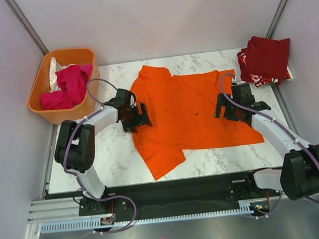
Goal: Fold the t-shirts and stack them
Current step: Flatten the tshirt out
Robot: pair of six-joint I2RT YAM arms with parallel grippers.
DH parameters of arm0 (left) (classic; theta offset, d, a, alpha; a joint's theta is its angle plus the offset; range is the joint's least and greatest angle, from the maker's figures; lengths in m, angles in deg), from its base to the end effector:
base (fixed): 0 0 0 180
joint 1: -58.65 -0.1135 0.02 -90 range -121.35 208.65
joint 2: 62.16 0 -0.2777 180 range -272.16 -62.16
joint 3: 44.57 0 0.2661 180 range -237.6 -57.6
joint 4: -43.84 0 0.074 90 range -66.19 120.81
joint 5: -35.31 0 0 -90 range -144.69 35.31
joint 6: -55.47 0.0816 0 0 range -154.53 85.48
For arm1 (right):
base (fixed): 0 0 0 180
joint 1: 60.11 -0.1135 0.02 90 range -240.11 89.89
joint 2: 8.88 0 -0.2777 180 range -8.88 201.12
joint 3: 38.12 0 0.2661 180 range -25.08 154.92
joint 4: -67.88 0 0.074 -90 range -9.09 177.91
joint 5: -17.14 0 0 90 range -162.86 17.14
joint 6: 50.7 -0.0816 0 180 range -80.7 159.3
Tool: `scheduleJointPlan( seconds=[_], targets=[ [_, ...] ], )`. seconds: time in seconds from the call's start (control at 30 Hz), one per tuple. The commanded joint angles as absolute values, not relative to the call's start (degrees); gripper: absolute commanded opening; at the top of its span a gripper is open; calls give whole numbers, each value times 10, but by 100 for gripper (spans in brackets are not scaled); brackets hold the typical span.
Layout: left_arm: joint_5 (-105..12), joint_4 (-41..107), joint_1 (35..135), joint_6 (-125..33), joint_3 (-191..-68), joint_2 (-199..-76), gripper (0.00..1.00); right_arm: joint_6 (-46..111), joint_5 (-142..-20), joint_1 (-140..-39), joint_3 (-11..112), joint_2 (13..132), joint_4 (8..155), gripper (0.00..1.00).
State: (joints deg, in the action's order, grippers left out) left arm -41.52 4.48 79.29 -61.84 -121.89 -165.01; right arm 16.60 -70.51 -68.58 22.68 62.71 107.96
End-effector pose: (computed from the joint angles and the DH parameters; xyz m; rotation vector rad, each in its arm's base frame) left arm 0.3556 -0.1538 0.1306 -0.0905 2.7824 -0.5454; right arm 0.2892 0.0397 0.2065 0.3234 2.4455 0.1868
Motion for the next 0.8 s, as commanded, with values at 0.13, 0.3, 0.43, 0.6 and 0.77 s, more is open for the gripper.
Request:
scheduleJointPlan(
  seconds=[0.13,0.3,0.43,0.6,0.77],
  targets=[
    [-449,57,691,-655,-1147,-1597,91,165,-715,-687,218,617,1059,98],
    [-429,44,685,-662,-1136,-1550,92,164,-714,-687,220,616,1063,98],
    [-393,37,687,-656,-1128,-1503,94,164,-701,-687,221,604,1066,98],
    [-386,-7,690,-638,-1148,-1435,95,157,-693,-686,226,592,1075,98],
    [-465,-101,695,-658,-1141,-1363,94,148,-667,-686,213,562,1083,98]
  ],
)
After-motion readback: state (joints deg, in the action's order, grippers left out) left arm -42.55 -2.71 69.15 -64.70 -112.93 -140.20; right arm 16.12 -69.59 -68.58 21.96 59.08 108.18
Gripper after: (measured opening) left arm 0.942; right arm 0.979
